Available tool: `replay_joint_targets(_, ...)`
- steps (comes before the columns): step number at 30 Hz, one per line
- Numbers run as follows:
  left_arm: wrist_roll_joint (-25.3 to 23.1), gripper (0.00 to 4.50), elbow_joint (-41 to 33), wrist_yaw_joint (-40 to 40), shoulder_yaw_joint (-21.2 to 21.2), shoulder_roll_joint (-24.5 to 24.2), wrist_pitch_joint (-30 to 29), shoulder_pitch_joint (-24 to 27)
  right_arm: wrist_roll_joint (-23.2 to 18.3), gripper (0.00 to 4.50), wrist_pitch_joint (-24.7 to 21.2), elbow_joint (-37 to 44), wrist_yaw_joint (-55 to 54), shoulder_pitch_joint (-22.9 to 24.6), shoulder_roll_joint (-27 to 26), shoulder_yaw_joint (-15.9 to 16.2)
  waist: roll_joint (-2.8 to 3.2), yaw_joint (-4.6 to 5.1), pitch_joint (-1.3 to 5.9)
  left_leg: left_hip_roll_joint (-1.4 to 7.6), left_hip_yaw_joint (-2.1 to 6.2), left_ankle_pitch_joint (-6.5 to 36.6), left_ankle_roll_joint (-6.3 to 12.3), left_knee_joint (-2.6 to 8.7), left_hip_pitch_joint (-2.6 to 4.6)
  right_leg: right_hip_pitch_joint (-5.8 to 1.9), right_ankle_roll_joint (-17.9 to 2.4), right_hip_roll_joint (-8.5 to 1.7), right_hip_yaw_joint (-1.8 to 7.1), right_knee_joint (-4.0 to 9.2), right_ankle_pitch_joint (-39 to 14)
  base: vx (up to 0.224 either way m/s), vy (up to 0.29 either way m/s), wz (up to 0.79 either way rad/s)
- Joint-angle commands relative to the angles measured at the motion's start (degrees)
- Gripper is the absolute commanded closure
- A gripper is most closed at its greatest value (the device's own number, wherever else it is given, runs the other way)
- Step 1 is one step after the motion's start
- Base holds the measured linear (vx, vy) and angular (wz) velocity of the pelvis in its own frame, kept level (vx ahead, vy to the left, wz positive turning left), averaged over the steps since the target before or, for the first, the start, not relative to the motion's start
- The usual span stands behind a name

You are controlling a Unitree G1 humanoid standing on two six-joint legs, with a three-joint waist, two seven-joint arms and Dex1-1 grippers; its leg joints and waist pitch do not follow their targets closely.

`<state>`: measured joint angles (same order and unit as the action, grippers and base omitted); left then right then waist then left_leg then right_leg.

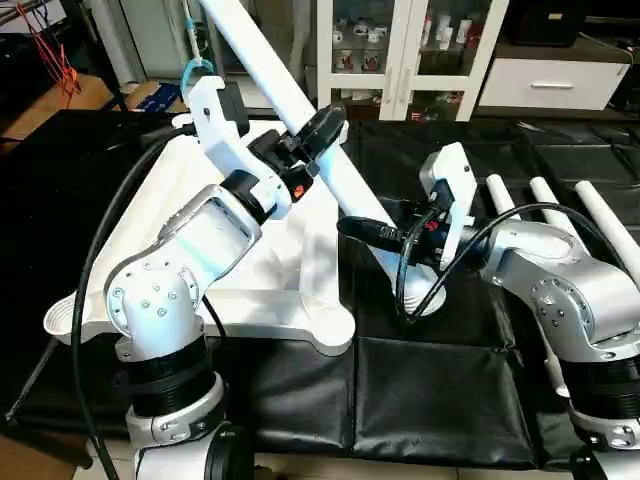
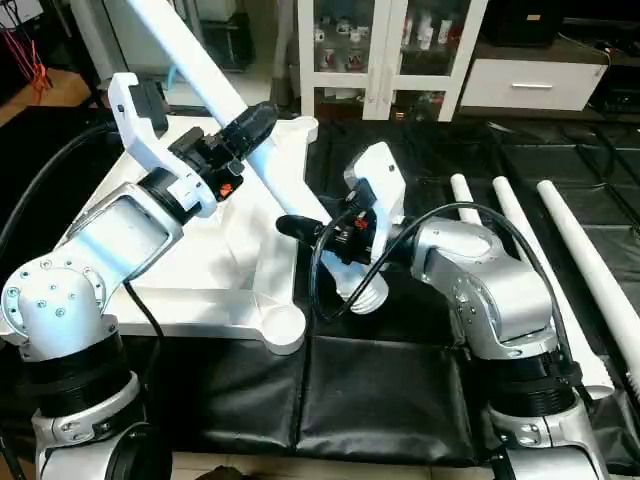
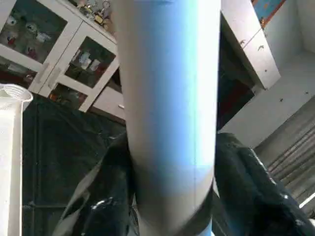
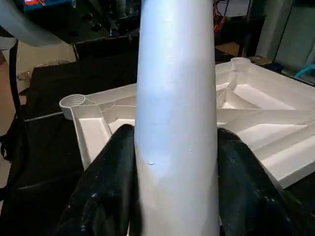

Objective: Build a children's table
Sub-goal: Pick table leg

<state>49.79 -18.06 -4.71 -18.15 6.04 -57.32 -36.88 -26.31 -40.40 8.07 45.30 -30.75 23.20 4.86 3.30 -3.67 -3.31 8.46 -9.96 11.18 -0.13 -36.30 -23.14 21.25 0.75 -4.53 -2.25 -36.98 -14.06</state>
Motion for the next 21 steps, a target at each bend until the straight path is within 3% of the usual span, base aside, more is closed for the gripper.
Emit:
replay_joint_targets(1,-0.22,2.31,0.51,-1.11,0.89,-0.19,0.08,-0.46,0.87,2.73,1.13,-0.65,-0.32,-0.94,-0.13,0.38,-0.60,-0.18,4.11,4.00,1.91,2.45,2.97,3.88,1.40,-2.42,-15.62,-3.80,2.16,4.02,4.45,0.000,0.000,0.00)
replay_joint_targets(3,-0.43,2.39,0.65,-1.12,1.02,-0.52,0.02,-0.39,1.03,2.73,1.32,-0.85,-0.37,-1.08,-0.35,0.38,-0.62,-0.16,4.15,4.04,1.93,2.35,2.98,3.87,1.42,-2.41,-15.68,-3.79,2.16,3.99,4.76,0.000,0.000,0.00)
replay_joint_targets(4,-0.65,2.67,0.78,-1.51,0.88,-0.53,0.18,-0.31,1.08,2.73,1.47,-0.96,-0.50,-1.17,-0.61,0.33,-0.54,-0.17,4.16,4.04,1.94,2.14,3.08,3.87,1.44,-2.38,-15.69,-3.76,2.14,3.93,5.07,0.000,0.000,0.00)
replay_joint_targets(9,-0.58,2.77,1.46,-1.92,0.27,-0.97,0.89,-0.58,1.17,2.73,2.25,-1.31,-0.95,-1.18,-0.98,0.34,-0.42,-0.21,4.18,4.08,1.98,2.47,2.91,3.89,1.47,-2.38,-15.87,-3.74,2.12,3.93,5.27,0.000,0.000,0.00)
replay_joint_targets(10,-0.58,2.78,1.46,-1.92,0.27,-0.97,0.89,-0.58,1.17,2.73,2.25,-1.31,-0.95,-1.18,-0.98,0.34,-0.04,-0.27,4.20,4.09,2.04,2.52,2.71,3.87,1.48,-2.38,-15.85,-3.77,2.09,3.84,5.33,0.000,0.000,0.00)
replay_joint_targets(13,-0.16,2.78,2.06,-1.78,0.17,-1.35,1.21,-1.06,1.20,2.73,2.77,-1.23,-1.33,-1.06,-1.26,0.25,0.13,-0.15,4.22,4.03,2.06,3.12,2.18,3.91,1.50,-2.40,-15.70,-3.72,2.07,3.86,5.93,0.000,0.000,0.00)
replay_joint_targets(19,-0.08,2.79,2.61,-1.58,0.40,-1.64,1.55,-1.42,1.64,2.73,3.57,-0.75,-1.76,-0.65,-1.46,-0.15,0.24,-0.05,4.29,4.01,2.07,3.54,1.70,3.93,1.57,-2.48,-15.73,-3.64,2.04,3.85,6.62,0.000,0.000,0.00)
replay_joint_targets(21,0.14,2.79,2.63,-1.49,0.50,-1.78,1.67,-1.48,1.93,2.18,3.91,-0.83,-2.14,-0.52,-1.54,-0.28,0.37,-0.03,4.23,3.97,2.07,3.69,1.71,3.97,1.52,-2.48,-15.75,-3.63,2.04,3.88,6.86,0.000,0.000,0.00)
